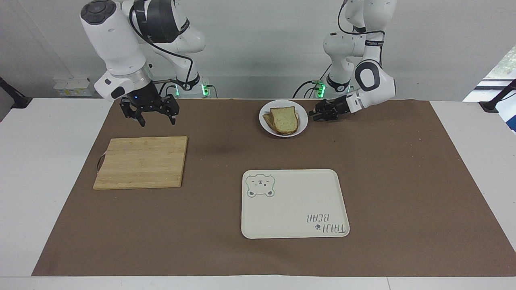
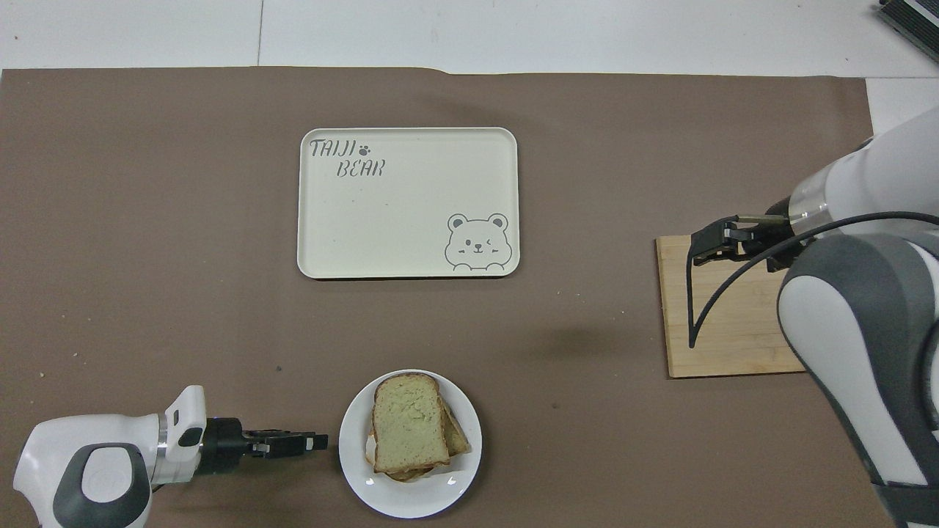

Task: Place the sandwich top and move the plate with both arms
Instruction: 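Grip the plate rim with the left gripper, then slide the plate with the left gripper onto the bear tray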

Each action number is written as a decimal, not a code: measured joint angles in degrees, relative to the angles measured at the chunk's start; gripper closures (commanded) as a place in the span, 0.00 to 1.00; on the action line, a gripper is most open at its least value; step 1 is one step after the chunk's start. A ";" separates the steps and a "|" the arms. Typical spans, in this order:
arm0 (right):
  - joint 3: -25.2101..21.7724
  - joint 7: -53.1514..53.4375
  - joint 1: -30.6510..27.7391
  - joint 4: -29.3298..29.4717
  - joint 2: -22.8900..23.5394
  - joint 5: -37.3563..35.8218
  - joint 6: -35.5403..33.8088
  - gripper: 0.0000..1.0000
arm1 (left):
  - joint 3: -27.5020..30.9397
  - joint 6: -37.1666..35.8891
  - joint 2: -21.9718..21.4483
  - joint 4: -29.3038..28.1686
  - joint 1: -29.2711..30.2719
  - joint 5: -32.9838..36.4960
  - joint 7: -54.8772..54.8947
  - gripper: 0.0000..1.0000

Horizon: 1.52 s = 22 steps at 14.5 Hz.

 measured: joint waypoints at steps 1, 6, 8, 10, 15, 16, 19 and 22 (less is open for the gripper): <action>-0.04 -0.40 -0.48 0.14 -0.23 0.00 0.00 0.00 | -0.04 0.00 0.08 0.00 -0.44 -0.55 0.00 0.57; -0.49 -0.79 -1.64 1.59 -1.89 -3.73 -1.17 0.00 | -0.08 4.20 0.65 -0.06 -6.64 -5.33 0.16 0.76; -0.50 -0.79 -2.65 1.63 -2.64 -3.80 -2.10 0.00 | -0.12 6.38 2.19 -0.13 -9.97 -7.05 0.15 1.00; -0.52 -0.79 -3.33 1.62 -2.74 -3.80 -2.32 0.00 | 0.02 6.73 3.30 0.06 -10.96 -7.90 0.16 1.00; -0.62 -0.79 -3.43 1.61 -2.74 -3.80 -2.33 0.00 | 0.22 6.56 3.27 0.25 -10.44 -8.09 0.09 1.00; -0.93 -0.79 -3.45 1.64 -2.74 -3.80 -2.33 0.00 | 0.33 6.57 3.26 0.84 -9.66 -8.10 0.09 1.00; -2.28 -0.79 -3.50 2.12 -3.68 -3.80 -2.33 0.00 | 0.74 6.73 3.46 5.02 -7.49 -8.11 -0.96 1.00; -2.09 -0.79 -3.48 2.44 -6.57 -3.80 -3.11 0.00 | 0.94 6.97 5.73 9.88 -6.21 -8.02 -1.61 1.00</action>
